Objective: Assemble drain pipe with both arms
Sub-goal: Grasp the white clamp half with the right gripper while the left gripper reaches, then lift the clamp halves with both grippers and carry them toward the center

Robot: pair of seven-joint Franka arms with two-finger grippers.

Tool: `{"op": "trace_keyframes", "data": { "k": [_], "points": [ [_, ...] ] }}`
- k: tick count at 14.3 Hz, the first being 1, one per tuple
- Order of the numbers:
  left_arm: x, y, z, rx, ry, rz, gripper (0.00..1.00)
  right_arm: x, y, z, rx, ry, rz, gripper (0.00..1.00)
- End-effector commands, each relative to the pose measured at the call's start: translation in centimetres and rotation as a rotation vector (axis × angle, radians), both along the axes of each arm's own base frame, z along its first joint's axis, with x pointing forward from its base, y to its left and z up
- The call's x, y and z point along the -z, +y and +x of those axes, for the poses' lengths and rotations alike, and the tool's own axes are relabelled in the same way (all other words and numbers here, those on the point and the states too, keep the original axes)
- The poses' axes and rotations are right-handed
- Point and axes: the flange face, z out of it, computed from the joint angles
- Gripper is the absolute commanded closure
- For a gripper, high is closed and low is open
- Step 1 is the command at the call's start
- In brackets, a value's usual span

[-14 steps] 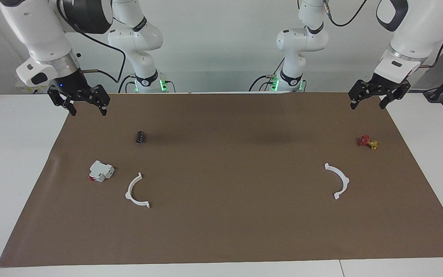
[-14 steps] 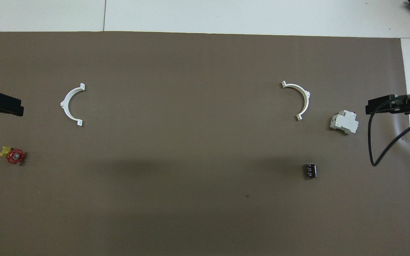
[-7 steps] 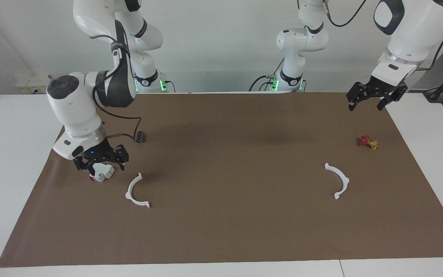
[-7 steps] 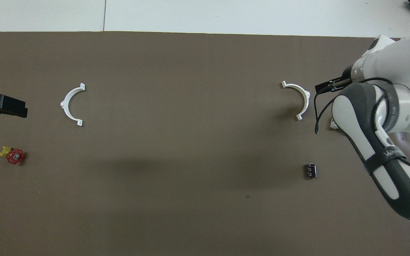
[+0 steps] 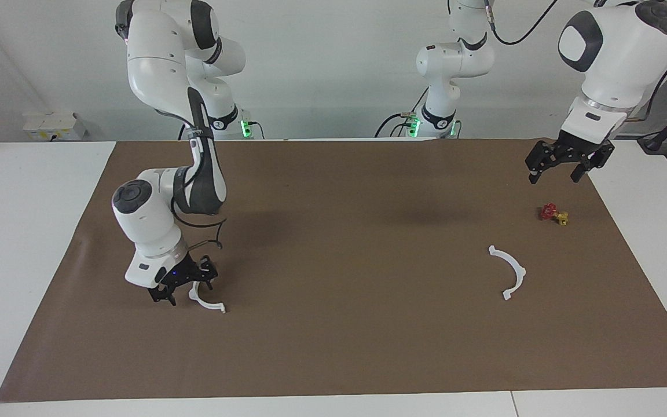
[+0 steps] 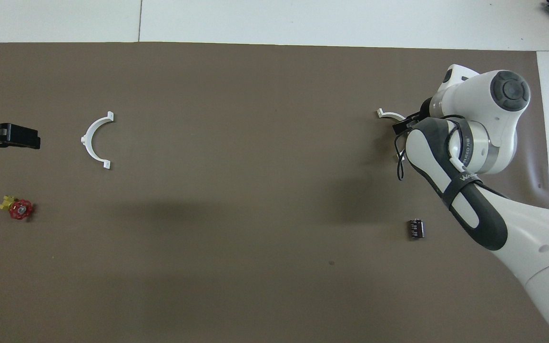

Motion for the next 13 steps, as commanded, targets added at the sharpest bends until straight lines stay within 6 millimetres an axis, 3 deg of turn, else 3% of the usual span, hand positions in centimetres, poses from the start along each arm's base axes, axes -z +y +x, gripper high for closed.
{"op": "trace_keyframes", "data": {
  "k": [1,4,6,7,8,9,13],
  "points": [
    [3.2,0.9,0.3,0.007,-0.026,-0.012,0.0,0.3,-0.6,-1.0,-0.04,-0.005,0.018,0.17],
    [6.8,2.6,2.1,0.031,-0.02,-0.006,0.0,0.7,-1.2,-1.2,-0.047,-0.012,0.013,0.36],
    [9.5,2.7,3.3,0.032,-0.024,-0.005,0.01,1.4,-1.3,-1.6,-0.045,-0.008,0.012,0.38],
    [10.8,2.9,3.7,0.032,-0.035,-0.004,0.01,1.5,-1.2,-1.7,-0.046,-0.016,0.01,0.45],
    [11.6,2.8,3.8,0.036,-0.059,-0.002,0.01,1.6,-1.2,-1.7,-0.046,-0.016,0.01,0.61],
    [13.0,2.9,4.1,0.034,-0.069,-0.003,0.01,1.5,-1.1,-1.7,-0.041,-0.016,0.012,1.0],
    [17.7,2.7,5.7,0.011,-0.072,-0.041,0.04,0.9,-0.6,-1.3,-0.012,-0.014,0.024,1.0]
  ]
}}
